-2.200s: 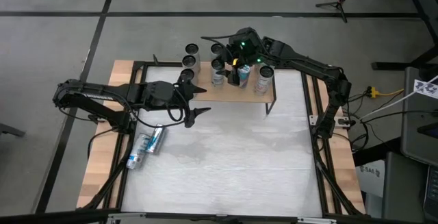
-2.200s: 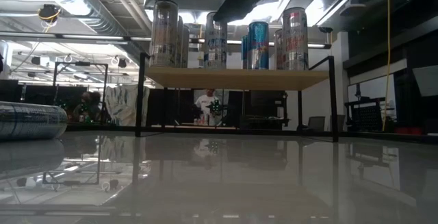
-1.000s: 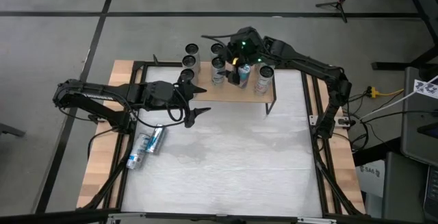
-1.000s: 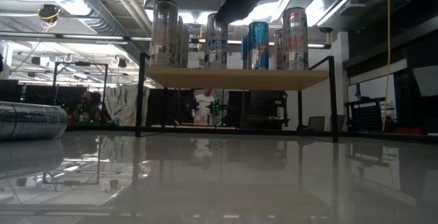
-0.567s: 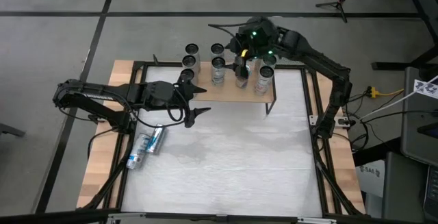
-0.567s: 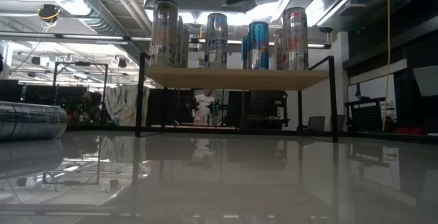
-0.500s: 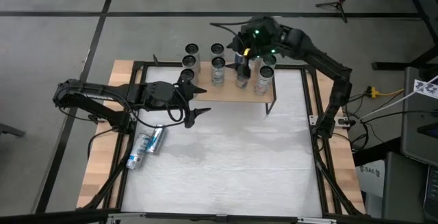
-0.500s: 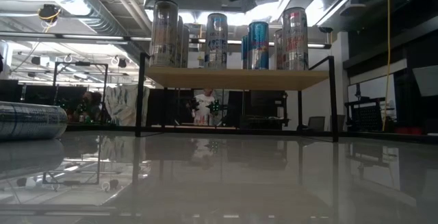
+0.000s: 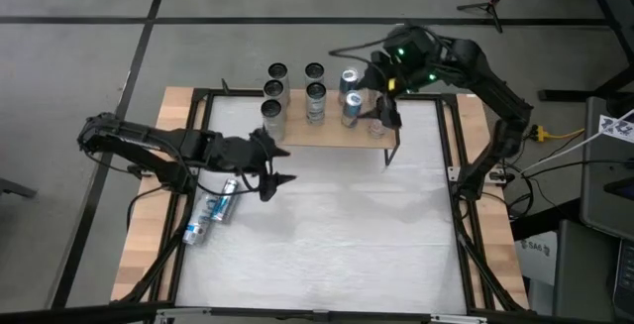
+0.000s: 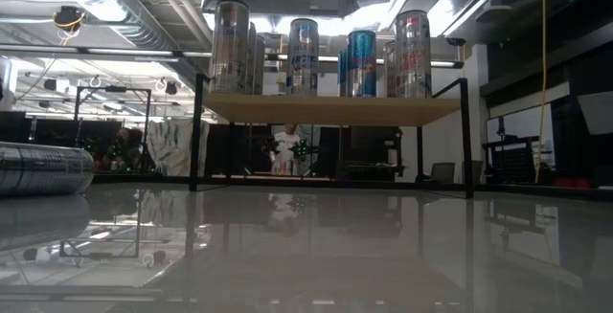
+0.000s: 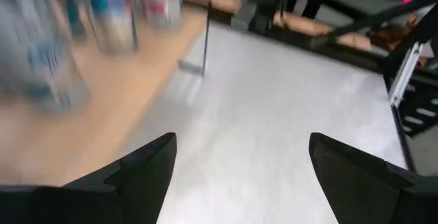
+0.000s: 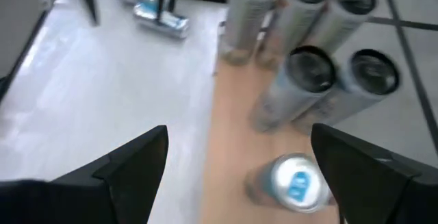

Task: Sort soda cans
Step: Put the blue soda can on the shelf and align with other blue soda cans

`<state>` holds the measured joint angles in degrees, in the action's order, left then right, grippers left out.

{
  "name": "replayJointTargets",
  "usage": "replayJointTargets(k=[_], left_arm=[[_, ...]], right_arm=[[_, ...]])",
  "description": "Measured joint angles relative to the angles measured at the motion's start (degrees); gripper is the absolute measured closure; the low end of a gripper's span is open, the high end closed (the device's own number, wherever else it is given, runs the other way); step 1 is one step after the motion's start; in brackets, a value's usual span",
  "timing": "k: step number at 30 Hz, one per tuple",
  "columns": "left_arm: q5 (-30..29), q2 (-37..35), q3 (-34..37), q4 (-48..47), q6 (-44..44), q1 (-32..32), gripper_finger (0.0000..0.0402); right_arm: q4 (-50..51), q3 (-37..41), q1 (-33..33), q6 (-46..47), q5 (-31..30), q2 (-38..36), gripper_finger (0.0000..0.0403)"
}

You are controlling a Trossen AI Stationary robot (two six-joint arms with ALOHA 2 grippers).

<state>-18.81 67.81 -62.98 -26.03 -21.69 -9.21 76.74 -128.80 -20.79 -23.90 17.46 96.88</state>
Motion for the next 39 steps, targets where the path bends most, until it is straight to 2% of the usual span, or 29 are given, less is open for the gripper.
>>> replayJointTargets(k=[5,9,14,20,30,39], left_arm=[[0.7,0.0,0.0,-10.43,-13.22,-3.5,0.0075],[3.54,0.0,0.0,-17.53,-22.0,-6.23,0.0075],[4.79,0.0,0.0,-23.59,-31.83,-9.06,0.0075],[4.78,0.0,0.0,-28.54,-39.82,-11.42,0.0075],[4.76,0.0,-0.02,-38.05,-52.85,-12.35,0.0075],[6.5,1.19,-0.07,-47.91,-63.77,-12.29,0.0075]], right_arm=[[0.35,2.87,5.21,-0.07,-0.72,-2.97,0.0047],[0.31,5.79,9.16,-0.01,-3.49,-5.0,0.0047],[-0.31,12.76,12.42,1.53,-3.92,-7.0,0.0047],[-10.48,29.35,15.05,5.23,-3.56,-11.77,0.0047],[-32.14,57.72,18.9,15.39,-3.44,-24.75,0.0047],[-48.27,74.49,22.66,20.3,-3.35,-33.29,0.0047]])
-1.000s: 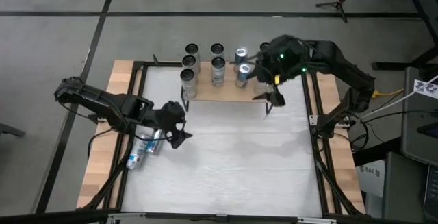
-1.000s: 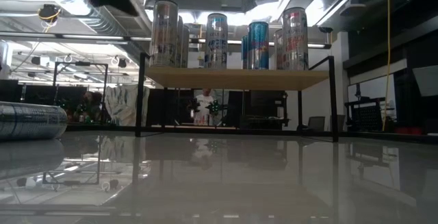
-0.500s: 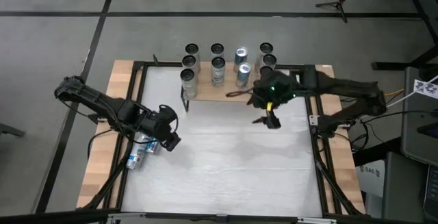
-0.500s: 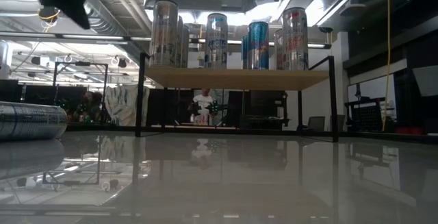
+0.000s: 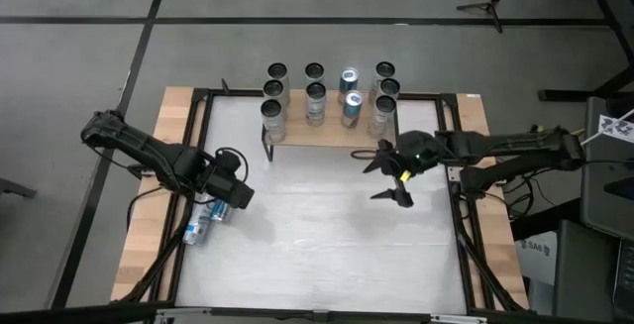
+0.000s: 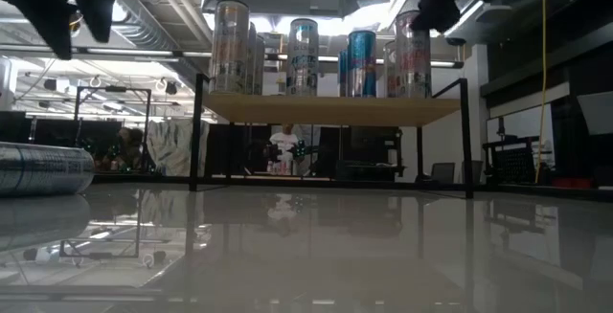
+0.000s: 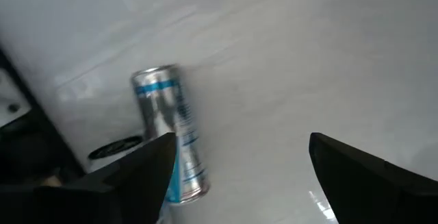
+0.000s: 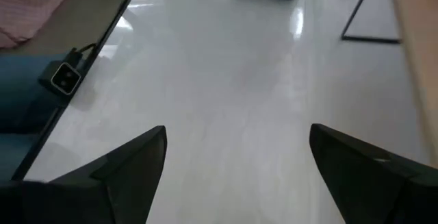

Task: Sort soda cans
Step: Put the blue soda can on the shelf and align with other blue soda cans

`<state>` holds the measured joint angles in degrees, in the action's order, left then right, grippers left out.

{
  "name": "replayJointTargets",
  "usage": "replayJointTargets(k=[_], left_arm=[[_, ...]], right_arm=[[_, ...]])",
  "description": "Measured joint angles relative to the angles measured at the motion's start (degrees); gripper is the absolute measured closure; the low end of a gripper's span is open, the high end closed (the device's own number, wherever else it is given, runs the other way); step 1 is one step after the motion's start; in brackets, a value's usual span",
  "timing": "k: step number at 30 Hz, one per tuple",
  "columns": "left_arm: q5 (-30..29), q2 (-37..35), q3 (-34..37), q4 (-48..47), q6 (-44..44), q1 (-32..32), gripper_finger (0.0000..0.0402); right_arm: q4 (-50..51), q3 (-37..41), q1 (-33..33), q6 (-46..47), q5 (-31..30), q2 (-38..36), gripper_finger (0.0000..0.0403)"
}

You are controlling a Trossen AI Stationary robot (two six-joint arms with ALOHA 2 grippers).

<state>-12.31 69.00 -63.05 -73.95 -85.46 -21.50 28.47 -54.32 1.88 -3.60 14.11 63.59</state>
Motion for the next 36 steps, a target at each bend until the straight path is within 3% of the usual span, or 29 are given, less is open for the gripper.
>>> replayJointTargets(k=[7,18,25,31,36], left_arm=[[1.51,4.07,0.0,-3.7,-4.0,-0.01,0.0075],[4.57,13.31,0.37,-3.74,3.53,0.02,0.0075],[9.47,12.98,9.14,1.01,3.14,0.11,0.0075],[8.78,12.98,14.93,9.21,3.12,0.15,0.0075],[8.69,12.98,16.87,10.45,3.09,0.85,0.0075]], right_arm=[[-8.73,7.93,2.83,0.53,0.04,0.68,0.0047],[-10.94,10.94,4.25,0.57,1.29,3.09,0.0047],[-11.51,10.92,4.25,0.57,2.03,3.09,0.0047],[-11.74,10.92,4.25,0.57,2.03,3.11,0.0047],[-11.85,10.92,4.23,0.55,2.02,3.11,0.0047]])
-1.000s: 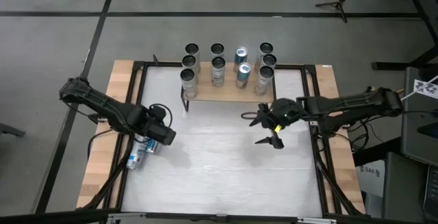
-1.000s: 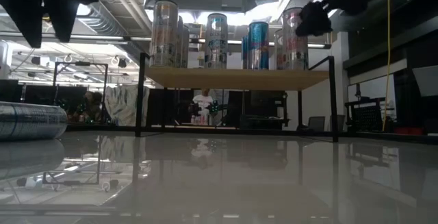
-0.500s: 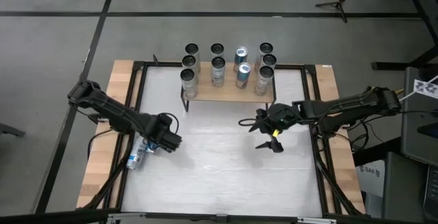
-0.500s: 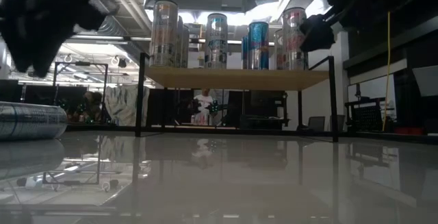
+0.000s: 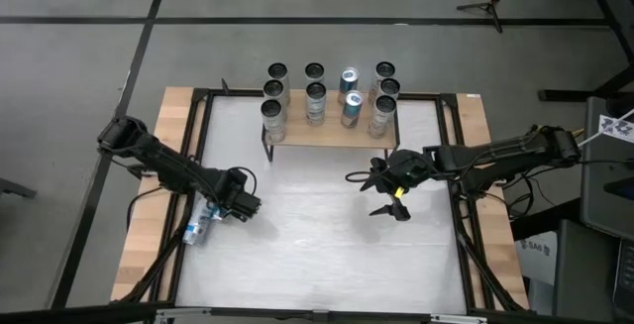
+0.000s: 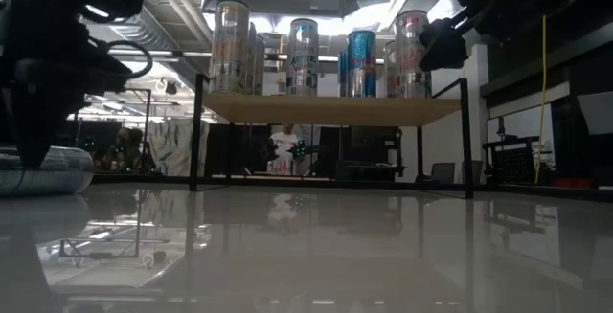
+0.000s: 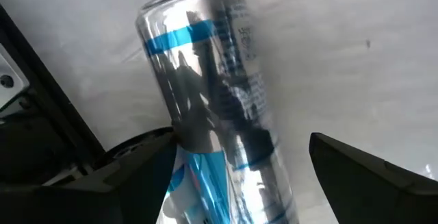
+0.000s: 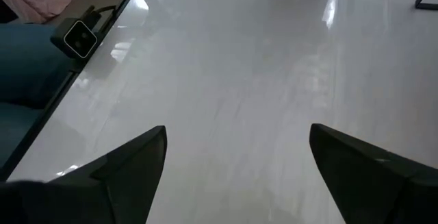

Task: Sort soda cans
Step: Put the blue soda can on the shelf and align with other blue soda cans

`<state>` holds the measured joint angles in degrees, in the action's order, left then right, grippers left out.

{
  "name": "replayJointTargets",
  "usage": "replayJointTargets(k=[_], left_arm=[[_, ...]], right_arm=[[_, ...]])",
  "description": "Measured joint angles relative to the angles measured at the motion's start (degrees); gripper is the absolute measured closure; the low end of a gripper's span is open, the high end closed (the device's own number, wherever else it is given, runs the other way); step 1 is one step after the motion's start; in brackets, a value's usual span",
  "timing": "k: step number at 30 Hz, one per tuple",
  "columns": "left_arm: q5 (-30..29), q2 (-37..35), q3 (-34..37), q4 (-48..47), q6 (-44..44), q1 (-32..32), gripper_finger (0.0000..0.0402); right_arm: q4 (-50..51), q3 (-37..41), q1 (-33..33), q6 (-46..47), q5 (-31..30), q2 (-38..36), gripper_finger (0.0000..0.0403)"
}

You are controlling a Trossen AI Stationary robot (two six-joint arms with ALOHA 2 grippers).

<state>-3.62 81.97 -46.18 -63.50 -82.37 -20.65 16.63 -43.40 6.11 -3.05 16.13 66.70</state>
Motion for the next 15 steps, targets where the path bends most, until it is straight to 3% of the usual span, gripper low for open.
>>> replayJointTargets(k=[15], left_arm=[[2.9,-0.02,5.23,9.68,-1.5,3.92,0.0081]], right_arm=[[-0.09,0.0,-0.02,-0.02,-0.01,0.0,0.0047]])
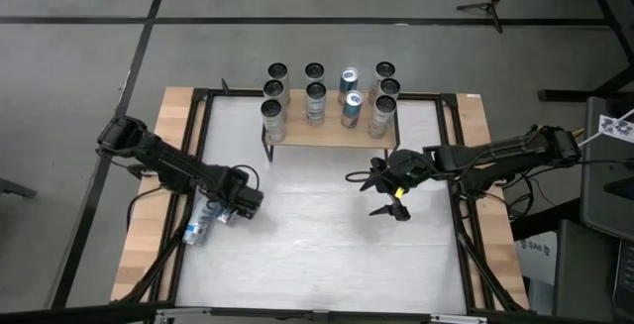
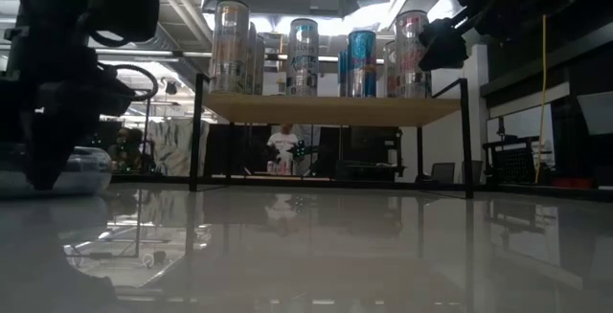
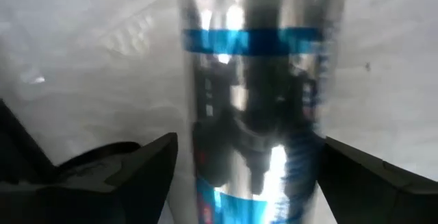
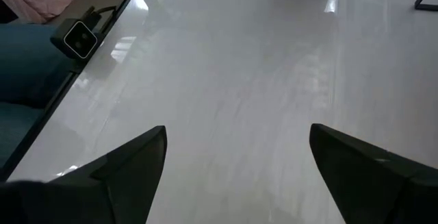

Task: Sort soda cans
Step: Put the blue soda can on the shelf and align with other blue soda cans

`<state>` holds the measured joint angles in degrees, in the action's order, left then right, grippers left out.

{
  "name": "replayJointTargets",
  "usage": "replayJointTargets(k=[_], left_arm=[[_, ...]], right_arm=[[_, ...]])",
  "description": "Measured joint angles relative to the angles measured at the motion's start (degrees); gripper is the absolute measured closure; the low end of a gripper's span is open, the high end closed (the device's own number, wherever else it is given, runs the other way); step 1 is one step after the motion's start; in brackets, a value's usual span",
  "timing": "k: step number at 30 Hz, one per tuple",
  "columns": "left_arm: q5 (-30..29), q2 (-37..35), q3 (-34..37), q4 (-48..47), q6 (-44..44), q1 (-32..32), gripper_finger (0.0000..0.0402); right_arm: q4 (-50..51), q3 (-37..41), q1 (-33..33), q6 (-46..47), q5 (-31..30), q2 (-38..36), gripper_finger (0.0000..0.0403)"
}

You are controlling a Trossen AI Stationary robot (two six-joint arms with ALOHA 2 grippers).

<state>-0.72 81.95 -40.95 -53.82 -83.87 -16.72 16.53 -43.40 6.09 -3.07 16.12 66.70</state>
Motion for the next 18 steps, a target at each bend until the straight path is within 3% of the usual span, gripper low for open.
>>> replayJointTargets(k=[9,14,18], left_arm=[[4.59,0.0,0.01,4.88,0.0,2.02,0.0144],[9.4,0.0,0.0,6.99,-0.01,3.58,0.0185],[13.97,-0.03,-0.04,9.52,0.0,4.62,0.0196]], right_arm=[[0.0,0.0,0.0,-0.01,0.0,0.0,0.0047],[0.0,0.0,0.0,-0.01,0.0,0.0,0.0047],[0.0,0.0,0.0,-0.01,0.0,0.0,0.0047]])
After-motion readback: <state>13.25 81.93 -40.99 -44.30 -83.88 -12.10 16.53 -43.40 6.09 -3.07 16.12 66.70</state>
